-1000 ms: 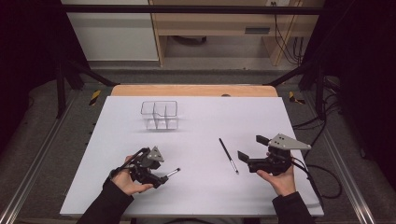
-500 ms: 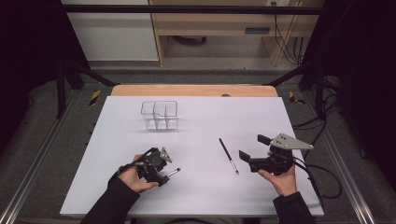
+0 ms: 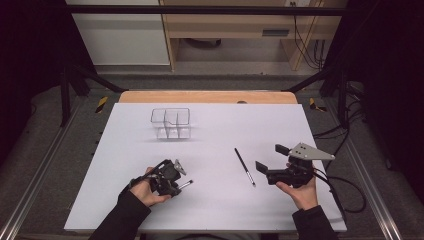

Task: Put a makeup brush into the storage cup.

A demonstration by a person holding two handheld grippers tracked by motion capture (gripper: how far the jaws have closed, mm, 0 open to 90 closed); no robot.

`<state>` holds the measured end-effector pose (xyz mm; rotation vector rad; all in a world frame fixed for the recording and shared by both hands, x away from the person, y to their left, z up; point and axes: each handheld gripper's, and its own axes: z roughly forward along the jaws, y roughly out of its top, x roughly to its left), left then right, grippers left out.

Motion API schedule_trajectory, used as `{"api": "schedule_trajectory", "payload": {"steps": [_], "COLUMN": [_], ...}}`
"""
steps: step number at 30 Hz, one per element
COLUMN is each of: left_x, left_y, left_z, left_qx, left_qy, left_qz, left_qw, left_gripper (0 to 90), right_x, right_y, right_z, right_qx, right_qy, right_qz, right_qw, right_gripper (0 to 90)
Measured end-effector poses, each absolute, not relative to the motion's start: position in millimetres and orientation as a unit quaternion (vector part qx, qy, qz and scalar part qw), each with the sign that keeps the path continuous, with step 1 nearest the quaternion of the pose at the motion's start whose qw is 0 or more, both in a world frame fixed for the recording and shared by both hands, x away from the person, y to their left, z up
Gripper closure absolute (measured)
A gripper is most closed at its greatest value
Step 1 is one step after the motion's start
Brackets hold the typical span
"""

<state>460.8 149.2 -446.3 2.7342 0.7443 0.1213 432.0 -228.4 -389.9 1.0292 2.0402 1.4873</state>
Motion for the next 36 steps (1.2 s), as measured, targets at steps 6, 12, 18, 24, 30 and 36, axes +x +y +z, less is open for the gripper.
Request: {"api": "schedule_trajectory", "payload": {"steps": [6, 12, 18, 24, 30, 36], "left_x": [460.1, 459.8, 458.2, 453.6, 452.0, 452.0], "left_y": [148.1, 148.2, 148.0, 147.1, 155.3, 167.0], "left_z": [-446.7, -446.6, -446.1, -440.6, -427.1, -415.3], "left_qx": [0.951, 0.950, 0.951, 0.950, 0.936, 0.901], "left_qy": [0.265, 0.270, 0.264, 0.255, 0.269, 0.312], "left_qz": [0.037, 0.035, 0.041, 0.052, 0.079, 0.117], "left_qw": [0.152, 0.153, 0.154, 0.172, 0.210, 0.278], "left_gripper": [80.8, 83.6, 83.7, 83.8, 83.8, 83.9], "right_x": [432.3, 432.2, 432.0, 432.1, 431.6, 431.4], "right_y": [-228.1, -227.9, -227.6, -228.3, -229.3, -229.4], "right_z": [-390.1, -390.4, -390.6, -390.5, -389.9, -389.8], "right_qx": [0.369, 0.370, 0.371, 0.370, 0.369, 0.370], "right_qy": [0.732, 0.733, 0.733, 0.733, 0.733, 0.733], "right_qz": [0.534, 0.533, 0.532, 0.532, 0.534, 0.533], "right_qw": [0.206, 0.204, 0.204, 0.205, 0.206, 0.205], "right_gripper": [6.8, 6.7, 6.7, 6.8, 6.7, 6.7]}}
